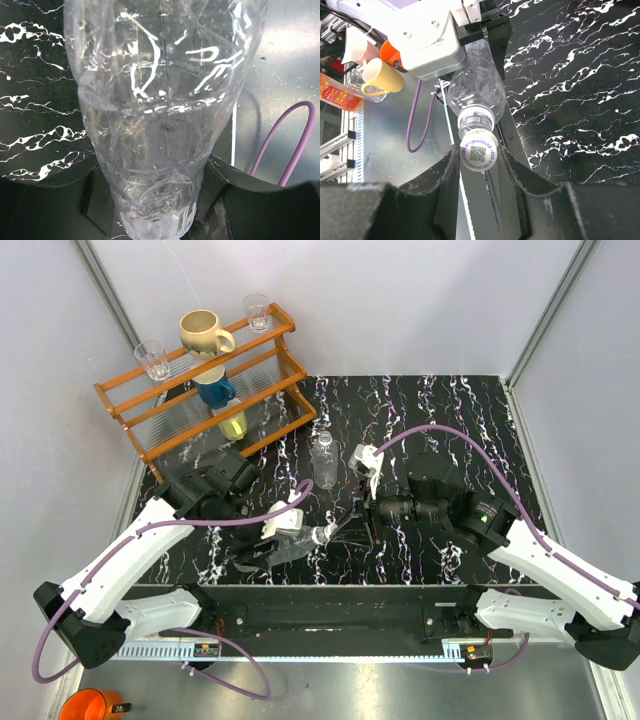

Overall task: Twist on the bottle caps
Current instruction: Pick up the bottle cap from the center of the board, then screw the bottle cap onto the plastic bottle.

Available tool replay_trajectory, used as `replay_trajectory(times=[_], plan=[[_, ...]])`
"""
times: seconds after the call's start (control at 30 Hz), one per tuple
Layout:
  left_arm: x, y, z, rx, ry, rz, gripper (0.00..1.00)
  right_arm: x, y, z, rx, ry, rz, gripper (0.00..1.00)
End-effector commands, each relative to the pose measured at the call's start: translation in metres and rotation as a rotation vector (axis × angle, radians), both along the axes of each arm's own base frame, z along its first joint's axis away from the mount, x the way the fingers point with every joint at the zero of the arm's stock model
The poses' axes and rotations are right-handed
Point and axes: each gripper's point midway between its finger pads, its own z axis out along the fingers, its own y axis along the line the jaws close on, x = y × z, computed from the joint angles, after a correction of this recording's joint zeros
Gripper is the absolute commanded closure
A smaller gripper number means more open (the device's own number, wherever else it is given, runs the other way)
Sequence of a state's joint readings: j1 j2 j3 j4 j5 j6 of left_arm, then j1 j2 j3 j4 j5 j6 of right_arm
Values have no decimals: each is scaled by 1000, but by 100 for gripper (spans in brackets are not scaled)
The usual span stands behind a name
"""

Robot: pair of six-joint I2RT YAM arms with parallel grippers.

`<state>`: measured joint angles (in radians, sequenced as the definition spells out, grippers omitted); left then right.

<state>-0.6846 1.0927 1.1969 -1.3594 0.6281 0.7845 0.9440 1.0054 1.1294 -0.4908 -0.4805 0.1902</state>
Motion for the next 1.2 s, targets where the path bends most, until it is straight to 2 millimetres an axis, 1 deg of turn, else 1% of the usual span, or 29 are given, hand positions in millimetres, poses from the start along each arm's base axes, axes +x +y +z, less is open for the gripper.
replay_trajectory(times=[0.0, 0.03, 0.07, 0.13, 0.2, 0.3, 0.63, 0.87, 1.17], plan=[[-1, -9, 18, -79, -30, -8, 89, 1, 5, 33, 132, -39, -8, 82], [0, -10, 18, -82, -34, 0, 89, 1, 5, 36, 153, -42, -10, 82], [1, -10, 19, -85, -39, 2, 89, 1, 5, 30, 153, -19, -20, 82], [2, -11, 20, -89, -41, 10, 89, 1, 7, 36, 199, -29, -27, 82], [2, -12, 21, -91, -34, 17, 89, 0, 9, 33, 221, -2, -28, 82], [3, -14, 25, -103, -38, 20, 89, 1, 10, 27, 222, 15, -32, 82], [6, -18, 30, -117, -36, 34, 89, 4, 12, 30, 275, 8, -51, 83], [6, -19, 33, -126, -35, 40, 89, 3, 11, 18, 275, 32, -62, 83], [6, -17, 30, -118, -34, 46, 89, 1, 4, 12, 235, 29, -68, 83]])
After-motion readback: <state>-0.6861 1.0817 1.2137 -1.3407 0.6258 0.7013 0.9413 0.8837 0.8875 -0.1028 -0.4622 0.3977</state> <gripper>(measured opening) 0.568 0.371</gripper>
